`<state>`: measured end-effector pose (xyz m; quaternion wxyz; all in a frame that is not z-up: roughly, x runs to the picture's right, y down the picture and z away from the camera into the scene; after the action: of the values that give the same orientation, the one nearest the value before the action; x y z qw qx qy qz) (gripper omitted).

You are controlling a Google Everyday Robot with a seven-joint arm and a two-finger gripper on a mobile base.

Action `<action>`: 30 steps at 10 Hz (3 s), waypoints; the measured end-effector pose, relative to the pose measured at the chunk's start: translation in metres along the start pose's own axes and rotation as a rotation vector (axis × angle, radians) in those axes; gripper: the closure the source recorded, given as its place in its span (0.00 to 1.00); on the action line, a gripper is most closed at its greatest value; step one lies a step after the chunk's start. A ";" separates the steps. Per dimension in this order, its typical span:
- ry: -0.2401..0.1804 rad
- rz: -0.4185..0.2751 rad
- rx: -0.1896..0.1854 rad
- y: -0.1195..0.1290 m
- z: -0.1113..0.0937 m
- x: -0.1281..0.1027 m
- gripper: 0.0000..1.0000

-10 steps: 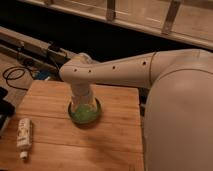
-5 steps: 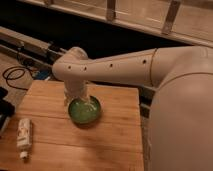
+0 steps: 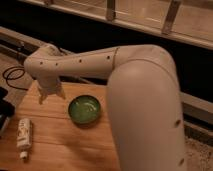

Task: Place the bottle in the ceramic bowl

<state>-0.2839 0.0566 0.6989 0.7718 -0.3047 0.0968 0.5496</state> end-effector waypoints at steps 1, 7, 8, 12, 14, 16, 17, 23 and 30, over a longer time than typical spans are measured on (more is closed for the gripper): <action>0.011 -0.028 -0.013 0.018 0.004 -0.001 0.35; 0.008 -0.051 -0.013 0.017 0.005 -0.003 0.35; 0.008 -0.085 -0.021 0.026 0.006 -0.004 0.35; 0.003 -0.269 -0.096 0.119 0.028 -0.008 0.35; -0.018 -0.358 -0.123 0.155 0.049 -0.006 0.35; -0.061 -0.351 -0.119 0.165 0.073 -0.001 0.35; -0.072 -0.344 -0.117 0.170 0.081 0.001 0.35; -0.055 -0.354 -0.065 0.161 0.083 0.000 0.35; 0.011 -0.320 -0.076 0.128 0.114 0.025 0.35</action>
<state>-0.4113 0.1691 0.7310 0.8369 -0.3482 0.0302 0.4214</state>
